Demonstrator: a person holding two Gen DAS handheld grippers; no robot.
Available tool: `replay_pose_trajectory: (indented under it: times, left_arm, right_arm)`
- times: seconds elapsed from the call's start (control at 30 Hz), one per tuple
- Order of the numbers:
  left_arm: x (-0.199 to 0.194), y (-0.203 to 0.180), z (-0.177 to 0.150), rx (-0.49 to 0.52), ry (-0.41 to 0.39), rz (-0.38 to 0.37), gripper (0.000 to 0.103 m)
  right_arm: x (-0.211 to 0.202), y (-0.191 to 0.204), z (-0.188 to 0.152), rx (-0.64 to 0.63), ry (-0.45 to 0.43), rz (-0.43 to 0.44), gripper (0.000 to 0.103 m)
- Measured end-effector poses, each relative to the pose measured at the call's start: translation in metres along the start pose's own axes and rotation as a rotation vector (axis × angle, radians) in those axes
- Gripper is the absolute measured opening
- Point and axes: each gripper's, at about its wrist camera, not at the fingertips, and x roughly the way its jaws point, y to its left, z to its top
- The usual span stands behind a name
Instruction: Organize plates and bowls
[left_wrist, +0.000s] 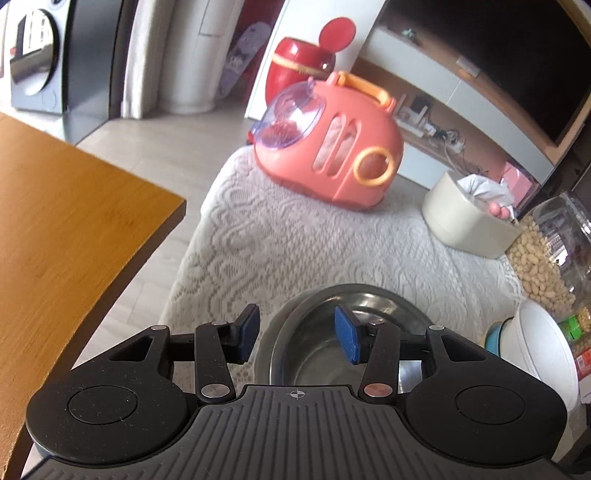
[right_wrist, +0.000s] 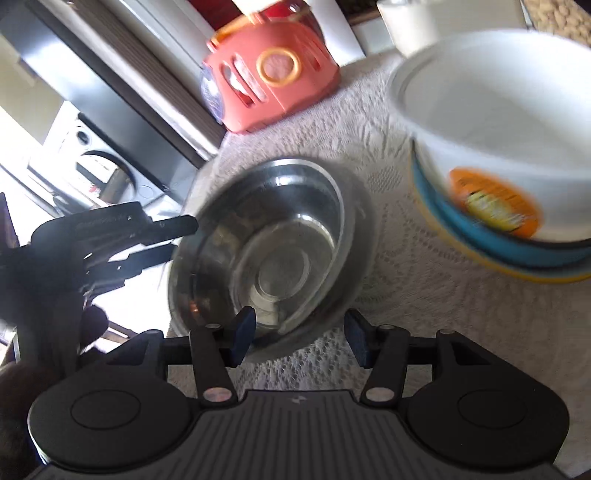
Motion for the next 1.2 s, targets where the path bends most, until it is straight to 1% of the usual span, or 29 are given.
replay_pose_trajectory:
  times: [0.03, 0.07, 0.1, 0.13, 0.2, 0.23, 0.27, 0.3, 0.33, 0.4, 0.47, 0.5, 0.57, 0.67, 0.73, 0.8, 0.9, 0.93, 1.0, 1.1, 1.13, 1.2]
  left_arm:
    - [-0.002, -0.004, 0.0, 0.011, -0.015, -0.009, 0.05]
    - [-0.004, -0.009, -0.001, 0.012, -0.013, -0.031, 0.05]
    - [-0.005, -0.016, -0.003, 0.002, 0.007, -0.077, 0.05]
    - [-0.005, -0.023, -0.005, -0.013, 0.032, -0.144, 0.05]
    - [-0.003, -0.047, -0.012, -0.036, 0.082, -0.308, 0.05]
    - [-0.002, -0.062, -0.016, -0.037, 0.1, -0.365, 0.05]
    - [0.001, -0.078, -0.017, -0.026, 0.114, -0.396, 0.05]
    - [0.002, -0.095, -0.019, -0.002, 0.119, -0.404, 0.05]
    - [0.003, -0.11, -0.019, 0.027, 0.115, -0.397, 0.05]
    - [0.003, -0.136, -0.019, 0.085, 0.085, -0.351, 0.05]
    - [0.004, -0.152, -0.017, 0.12, 0.057, -0.323, 0.05]
    - [0.004, -0.157, -0.017, 0.126, 0.055, -0.324, 0.05]
    - [0.008, -0.162, -0.017, 0.125, 0.074, -0.324, 0.05]
    - [0.017, -0.164, -0.022, 0.126, 0.112, -0.279, 0.05]
    - [0.022, -0.162, -0.026, 0.121, 0.138, -0.236, 0.05]
    - [0.031, -0.159, -0.028, 0.11, 0.179, -0.216, 0.05]
    - [0.05, -0.154, -0.032, 0.064, 0.267, -0.226, 0.05]
    - [0.055, -0.153, -0.034, 0.046, 0.289, -0.232, 0.05]
    - [0.066, -0.154, -0.038, 0.031, 0.32, -0.238, 0.05]
    - [0.078, -0.16, -0.044, 0.031, 0.357, -0.257, 0.05]
    - [0.082, -0.162, -0.045, 0.028, 0.37, -0.262, 0.052]
    - [0.087, -0.165, -0.045, 0.037, 0.373, -0.255, 0.051]
  right_arm:
    - [-0.012, -0.006, -0.002, -0.023, -0.014, -0.004, 0.053]
    - [-0.024, -0.015, -0.005, -0.042, -0.031, -0.016, 0.053]
    - [-0.036, -0.024, -0.008, -0.058, -0.047, -0.032, 0.053]
    - [-0.047, -0.035, -0.012, -0.071, -0.064, -0.051, 0.053]
    - [-0.068, -0.059, -0.016, -0.08, -0.098, -0.097, 0.053]
    - [-0.078, -0.071, -0.017, -0.077, -0.115, -0.124, 0.053]
    - [-0.088, -0.082, -0.018, -0.069, -0.132, -0.148, 0.053]
    - [-0.098, -0.093, -0.019, -0.056, -0.152, -0.166, 0.053]
    - [-0.108, -0.101, -0.018, -0.042, -0.174, -0.172, 0.053]
    - [-0.125, -0.113, -0.014, -0.013, -0.227, -0.165, 0.053]
    - [-0.141, -0.124, -0.005, 0.011, -0.29, -0.153, 0.053]
    - [-0.146, -0.129, 0.001, 0.02, -0.32, -0.149, 0.053]
    - [-0.148, -0.136, 0.018, 0.029, -0.358, -0.138, 0.053]
    - [-0.136, -0.142, 0.049, 0.031, -0.368, -0.117, 0.053]
    - [-0.116, -0.141, 0.069, 0.023, -0.332, -0.098, 0.053]
    - [-0.097, -0.143, 0.083, 0.026, -0.281, -0.101, 0.053]
    - [-0.073, -0.15, 0.087, 0.036, -0.181, -0.125, 0.053]
    - [-0.065, -0.155, 0.087, 0.051, -0.151, -0.12, 0.053]
    - [-0.053, -0.165, 0.085, 0.096, -0.088, -0.091, 0.053]
    - [-0.039, -0.175, 0.079, 0.153, -0.005, -0.015, 0.053]
    - [-0.035, -0.176, 0.079, 0.166, 0.016, 0.007, 0.055]
    - [-0.026, -0.178, 0.081, 0.177, 0.031, 0.021, 0.056]
